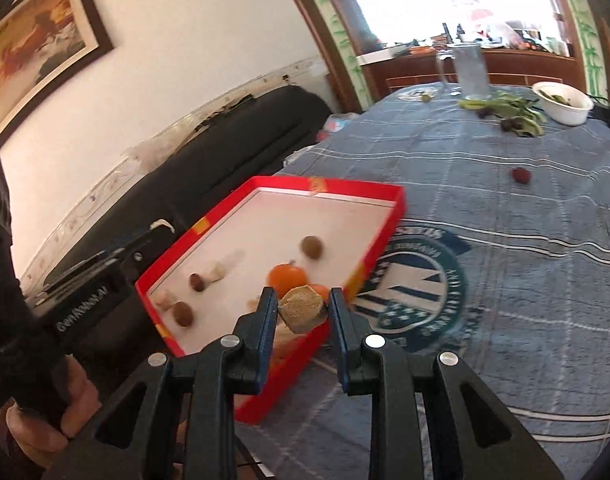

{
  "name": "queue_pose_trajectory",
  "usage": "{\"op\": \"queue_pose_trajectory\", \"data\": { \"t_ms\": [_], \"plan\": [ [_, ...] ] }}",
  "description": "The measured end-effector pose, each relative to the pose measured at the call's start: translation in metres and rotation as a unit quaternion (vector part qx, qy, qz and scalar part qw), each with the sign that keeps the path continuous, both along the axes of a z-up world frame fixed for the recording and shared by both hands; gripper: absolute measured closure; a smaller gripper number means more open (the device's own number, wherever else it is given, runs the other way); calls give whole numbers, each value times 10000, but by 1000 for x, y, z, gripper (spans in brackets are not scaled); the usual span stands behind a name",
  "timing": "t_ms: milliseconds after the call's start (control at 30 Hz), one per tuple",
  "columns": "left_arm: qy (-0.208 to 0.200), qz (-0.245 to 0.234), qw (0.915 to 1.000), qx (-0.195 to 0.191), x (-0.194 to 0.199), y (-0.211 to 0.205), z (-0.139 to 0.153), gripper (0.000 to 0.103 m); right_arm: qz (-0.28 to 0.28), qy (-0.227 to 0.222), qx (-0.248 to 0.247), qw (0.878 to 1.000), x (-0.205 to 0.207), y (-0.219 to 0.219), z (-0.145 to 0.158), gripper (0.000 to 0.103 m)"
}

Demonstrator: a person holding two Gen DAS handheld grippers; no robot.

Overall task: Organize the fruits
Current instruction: 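Lift both tan pieces and carry them over the red tray, then lower both tan pieces into the tray and open both grippers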

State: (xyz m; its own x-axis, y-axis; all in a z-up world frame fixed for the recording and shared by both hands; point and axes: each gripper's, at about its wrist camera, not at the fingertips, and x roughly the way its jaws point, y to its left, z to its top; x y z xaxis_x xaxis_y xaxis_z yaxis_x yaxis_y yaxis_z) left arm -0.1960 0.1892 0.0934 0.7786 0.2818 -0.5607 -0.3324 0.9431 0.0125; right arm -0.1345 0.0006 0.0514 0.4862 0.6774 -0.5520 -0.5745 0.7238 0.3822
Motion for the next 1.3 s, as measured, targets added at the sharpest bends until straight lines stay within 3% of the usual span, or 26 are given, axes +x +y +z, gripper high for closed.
{"op": "queue_pose_trajectory", "data": {
  "t_ms": [633,1300],
  "plan": [
    [258,249,9994,7,-4,27,-21,79,261,-57,-107,9996,-14,43,-5,78],
    [621,277,9976,142,19,26,-43,79,223,-30,-150,9996,6,57,-20,78]
  ]
}}
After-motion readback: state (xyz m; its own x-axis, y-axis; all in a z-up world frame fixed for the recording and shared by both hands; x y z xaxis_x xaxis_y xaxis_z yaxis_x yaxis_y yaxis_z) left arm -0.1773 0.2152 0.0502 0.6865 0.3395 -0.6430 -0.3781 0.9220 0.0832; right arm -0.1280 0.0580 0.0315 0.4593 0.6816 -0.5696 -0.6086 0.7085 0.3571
